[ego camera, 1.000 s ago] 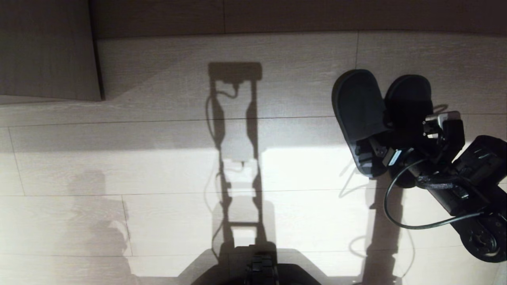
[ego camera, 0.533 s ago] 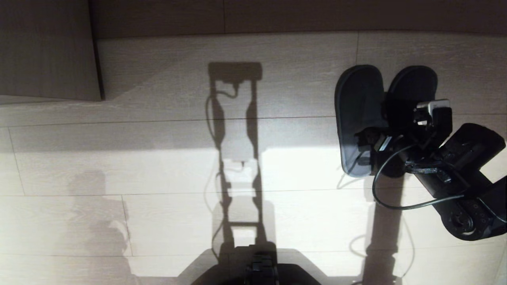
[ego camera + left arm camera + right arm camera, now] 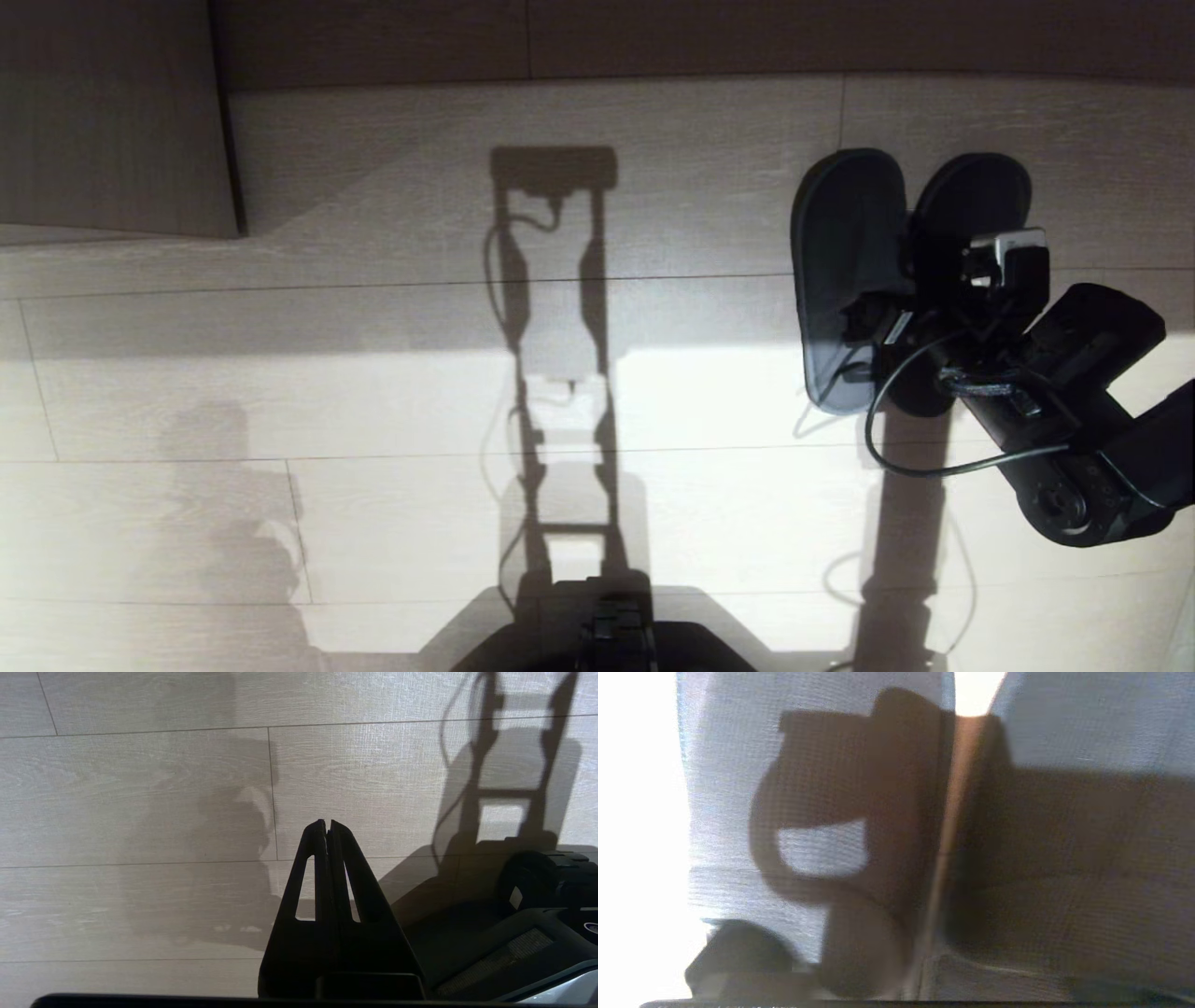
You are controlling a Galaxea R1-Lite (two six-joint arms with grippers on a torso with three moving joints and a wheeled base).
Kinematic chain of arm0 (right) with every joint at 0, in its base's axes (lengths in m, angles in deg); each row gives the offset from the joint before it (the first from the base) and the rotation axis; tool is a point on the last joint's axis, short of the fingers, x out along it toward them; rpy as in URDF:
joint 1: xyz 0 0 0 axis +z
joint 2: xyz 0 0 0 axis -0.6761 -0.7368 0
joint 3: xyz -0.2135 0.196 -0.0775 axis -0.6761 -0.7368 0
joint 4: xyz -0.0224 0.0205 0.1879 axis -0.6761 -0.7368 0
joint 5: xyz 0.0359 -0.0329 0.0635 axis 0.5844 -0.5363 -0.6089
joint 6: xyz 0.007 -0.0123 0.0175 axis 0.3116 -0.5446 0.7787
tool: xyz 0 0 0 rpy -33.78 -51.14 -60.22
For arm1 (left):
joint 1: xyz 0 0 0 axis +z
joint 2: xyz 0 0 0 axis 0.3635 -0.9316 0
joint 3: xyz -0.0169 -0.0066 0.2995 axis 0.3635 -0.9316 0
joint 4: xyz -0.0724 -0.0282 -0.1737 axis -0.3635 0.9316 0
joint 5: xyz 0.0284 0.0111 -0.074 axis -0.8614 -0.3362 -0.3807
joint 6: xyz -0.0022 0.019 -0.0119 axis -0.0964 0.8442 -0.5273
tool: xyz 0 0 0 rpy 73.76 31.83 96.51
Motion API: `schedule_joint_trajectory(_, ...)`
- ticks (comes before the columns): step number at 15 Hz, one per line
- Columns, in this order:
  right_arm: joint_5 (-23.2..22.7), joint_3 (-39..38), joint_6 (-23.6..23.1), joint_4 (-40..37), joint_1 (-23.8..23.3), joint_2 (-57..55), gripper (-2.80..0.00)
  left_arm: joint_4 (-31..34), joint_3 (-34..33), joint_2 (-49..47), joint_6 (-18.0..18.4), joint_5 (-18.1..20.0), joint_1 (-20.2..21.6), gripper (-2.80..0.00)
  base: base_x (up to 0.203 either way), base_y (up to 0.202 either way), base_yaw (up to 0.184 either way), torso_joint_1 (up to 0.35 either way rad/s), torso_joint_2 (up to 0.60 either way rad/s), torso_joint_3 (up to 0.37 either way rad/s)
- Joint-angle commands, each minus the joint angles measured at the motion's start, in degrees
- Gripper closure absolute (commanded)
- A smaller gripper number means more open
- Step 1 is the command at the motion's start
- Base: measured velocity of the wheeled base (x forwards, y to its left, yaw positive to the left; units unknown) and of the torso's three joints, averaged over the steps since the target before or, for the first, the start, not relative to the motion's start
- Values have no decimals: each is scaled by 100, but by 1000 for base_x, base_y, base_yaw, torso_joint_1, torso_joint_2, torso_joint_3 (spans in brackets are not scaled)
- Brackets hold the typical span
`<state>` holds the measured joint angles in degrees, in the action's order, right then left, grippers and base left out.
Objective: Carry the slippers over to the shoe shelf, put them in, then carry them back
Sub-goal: Pick up the slippers on the floor, then place the slippers into the shoe cabinet
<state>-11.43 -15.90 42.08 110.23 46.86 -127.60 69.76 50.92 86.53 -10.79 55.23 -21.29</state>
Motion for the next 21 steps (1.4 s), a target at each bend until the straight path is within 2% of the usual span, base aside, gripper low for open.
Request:
schedule_joint_trajectory(1,-9,178,1,45,6,-63,0,-1,-9,9,-2,0,-2,0,0,0,0,0,0,0)
schedule_joint_trajectory(5,-21,258,78,36,-1,-97,0,-1,0,9,-11,0,6,0,0,0,0,0,0,0)
schedule_joint_trajectory(12,-216,-89,189,-8,-10,274,0,-1,0,9,-11,0,-2,0,0,0,0,0,0,0)
schedule_joint_trajectory(15,-480,-586,174,-526,-15,1663,0,-1,-9,0,-11,0,6,0,0,0,0,0,0,0)
schedule_joint_trajectory(21,-824,-1645,251,-2474,-18,4340,0,-1,0,7,-11,0,6,0,0,0,0,0,0,0)
